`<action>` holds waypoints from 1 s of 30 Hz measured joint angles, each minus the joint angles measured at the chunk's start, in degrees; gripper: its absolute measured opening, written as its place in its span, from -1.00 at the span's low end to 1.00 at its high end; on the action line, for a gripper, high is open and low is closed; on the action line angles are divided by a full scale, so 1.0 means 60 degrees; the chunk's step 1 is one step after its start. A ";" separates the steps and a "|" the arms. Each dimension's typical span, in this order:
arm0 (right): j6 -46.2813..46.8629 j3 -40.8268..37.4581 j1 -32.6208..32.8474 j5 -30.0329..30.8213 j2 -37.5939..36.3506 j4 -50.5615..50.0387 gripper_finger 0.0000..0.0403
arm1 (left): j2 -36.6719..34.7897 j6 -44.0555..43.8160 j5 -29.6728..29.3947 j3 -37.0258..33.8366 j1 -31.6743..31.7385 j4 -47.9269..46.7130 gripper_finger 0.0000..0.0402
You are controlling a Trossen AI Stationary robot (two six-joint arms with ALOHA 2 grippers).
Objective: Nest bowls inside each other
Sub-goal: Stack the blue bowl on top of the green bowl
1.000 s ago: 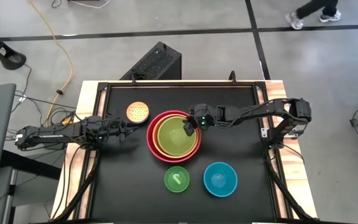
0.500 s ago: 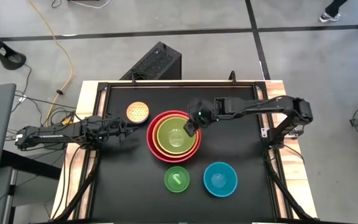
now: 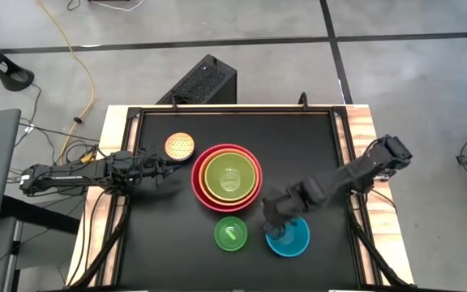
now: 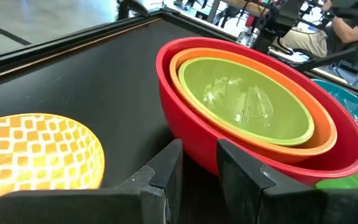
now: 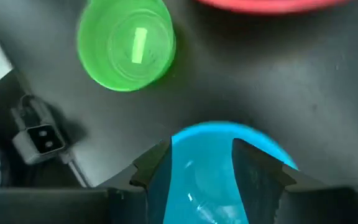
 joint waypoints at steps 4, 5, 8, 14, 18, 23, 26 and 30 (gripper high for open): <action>0.2447 -0.0239 0.0970 0.0727 0.0118 -0.1280 -0.09 | 0.0000 0.0109 -0.0128 0.0000 0.0000 -0.0004 -0.57; 0.3062 -0.0401 0.1138 0.0723 0.0123 -0.1541 -0.08 | 0.0000 0.0111 -0.0201 0.0000 0.0000 -0.0007 -0.57; 0.4403 -0.0990 0.1391 0.0573 0.0127 -0.1814 -0.06 | -0.0003 0.0106 -0.0342 0.0000 0.0000 -0.0018 -0.57; 0.4787 -0.2020 0.1338 -0.0047 0.0134 -0.1825 0.05 | 0.0000 0.0102 -0.0364 0.0000 0.0000 -0.0071 -0.57; 0.4519 -0.2622 0.1162 -0.0591 0.0134 -0.1309 0.10 | -0.0004 0.0100 -0.0364 0.0000 0.0000 -0.0160 -0.57; 0.4132 -0.3234 0.0985 -0.0808 0.0131 -0.0299 0.09 | -0.0002 0.0095 -0.0433 0.0000 0.0000 -0.0181 -0.57; 0.3978 -0.3490 0.0977 -0.0811 0.0134 -0.0074 0.07 | -0.0003 0.0091 -0.0484 0.0000 0.0000 -0.0197 -0.57; 0.3741 -0.3688 0.0922 -0.0798 0.0134 0.0010 -0.04 | -0.0004 0.0087 -0.0490 0.0000 0.0000 -0.0202 -0.57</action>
